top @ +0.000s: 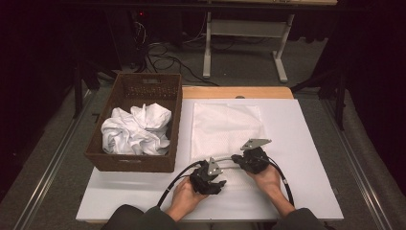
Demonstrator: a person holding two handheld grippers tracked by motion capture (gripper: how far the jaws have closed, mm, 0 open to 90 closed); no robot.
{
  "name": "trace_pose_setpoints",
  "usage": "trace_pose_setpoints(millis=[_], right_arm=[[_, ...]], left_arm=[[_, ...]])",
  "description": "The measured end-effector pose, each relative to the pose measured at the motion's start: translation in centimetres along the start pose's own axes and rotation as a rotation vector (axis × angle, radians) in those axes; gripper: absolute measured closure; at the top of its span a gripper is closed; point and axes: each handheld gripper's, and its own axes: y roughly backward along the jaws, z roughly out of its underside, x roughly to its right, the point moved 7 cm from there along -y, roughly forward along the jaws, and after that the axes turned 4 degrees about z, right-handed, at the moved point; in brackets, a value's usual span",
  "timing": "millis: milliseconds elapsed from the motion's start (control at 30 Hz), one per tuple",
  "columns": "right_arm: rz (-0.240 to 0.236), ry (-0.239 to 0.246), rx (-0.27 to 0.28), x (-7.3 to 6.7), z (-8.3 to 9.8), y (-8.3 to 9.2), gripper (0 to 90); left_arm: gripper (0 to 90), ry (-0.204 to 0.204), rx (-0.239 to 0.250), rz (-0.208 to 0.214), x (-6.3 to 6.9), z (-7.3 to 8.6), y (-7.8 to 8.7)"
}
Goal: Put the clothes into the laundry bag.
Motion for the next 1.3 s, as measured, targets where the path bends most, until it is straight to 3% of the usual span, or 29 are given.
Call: trace_pose_setpoints(millis=[367,567,667,767,833,933,1067,1200,1300], right_arm=[[-0.004,-0.021,0.019,0.4,-0.8,1.1,89.4],[-0.01,-0.067,0.019,0.9,-2.1,1.7,89.4],[0.004,-0.052,0.026,1.1,-3.0,2.4,89.5],[-0.01,-0.07,0.052,1.2,-3.2,2.9,89.6],[0.002,-0.065,0.026,1.3,-3.2,2.6,89.6],[-0.007,-0.078,0.031,1.5,-3.4,2.3,89.7],[-0.004,-0.061,0.014,1.5,-3.7,2.6,89.9],[-0.004,-0.04,0.029,1.3,-4.2,3.0,90.0],[-0.009,-0.037,0.021,1.0,-4.1,3.0,90.0]], left_arm=[[53.8,0.007,-0.007,-0.003,-0.1,0.0,0.1],[66.0,0.027,-0.024,-0.002,-0.6,-0.2,0.2],[71.3,0.033,-0.03,-0.011,-0.9,-0.2,0.2],[83.6,0.005,-0.036,-0.009,-0.8,-0.2,0.3],[89.0,0.0,-0.046,-0.01,-0.8,-0.3,0.3],[89.6,-0.001,-0.056,0.004,-0.9,-0.3,0.4],[89.9,0.003,-0.073,0.008,-0.9,-0.2,0.6],[89.9,-0.006,-0.09,-0.003,-0.7,0.2,1.1],[89.9,0.002,-0.089,0.016,-0.5,0.1,1.3]])
